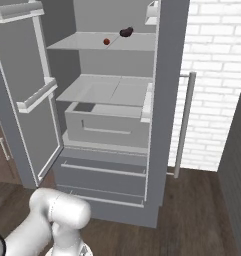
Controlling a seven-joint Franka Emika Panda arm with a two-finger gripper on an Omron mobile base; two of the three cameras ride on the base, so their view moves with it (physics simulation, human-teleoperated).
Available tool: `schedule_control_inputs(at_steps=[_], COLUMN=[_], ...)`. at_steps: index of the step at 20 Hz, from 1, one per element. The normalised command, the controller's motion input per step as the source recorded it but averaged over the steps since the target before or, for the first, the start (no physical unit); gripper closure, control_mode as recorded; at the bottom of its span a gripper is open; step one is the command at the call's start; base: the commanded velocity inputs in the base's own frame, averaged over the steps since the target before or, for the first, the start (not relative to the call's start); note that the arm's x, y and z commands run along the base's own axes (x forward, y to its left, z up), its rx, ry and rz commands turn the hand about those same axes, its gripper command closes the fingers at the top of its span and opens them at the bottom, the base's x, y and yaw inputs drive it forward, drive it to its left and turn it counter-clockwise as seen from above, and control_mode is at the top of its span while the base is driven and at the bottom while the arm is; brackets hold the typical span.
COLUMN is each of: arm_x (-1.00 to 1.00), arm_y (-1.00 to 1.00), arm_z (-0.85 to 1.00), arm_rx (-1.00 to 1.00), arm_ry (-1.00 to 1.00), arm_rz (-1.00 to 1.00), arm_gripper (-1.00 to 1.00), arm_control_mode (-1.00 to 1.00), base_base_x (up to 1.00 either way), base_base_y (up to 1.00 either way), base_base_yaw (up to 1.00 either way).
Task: Take the strawberry from the fridge and place it on top of the pancake, located on the dining counter.
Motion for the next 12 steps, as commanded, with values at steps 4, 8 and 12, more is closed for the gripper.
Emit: schedule_control_inputs(at_steps=[4, 8, 12], arm_x=[-0.13, -0.03, 0.00], arm_y=[-1.00, -0.97, -0.78], arm_z=[0.22, 0.29, 0.49], arm_rx=[-0.11, -0.02, 0.06], arm_ry=[0.15, 0.18, -0.01], arm_rz=[0.39, 0.45, 0.25], arm_gripper=[-1.00, -1.00, -1.00], arm_control_mode=[-1.00, -1.00, -1.00], base_base_x=[0.00, 0.00, 0.00], base_base_y=[0.00, 0.00, 0.00], base_base_yaw=[0.00, 0.00, 0.00])
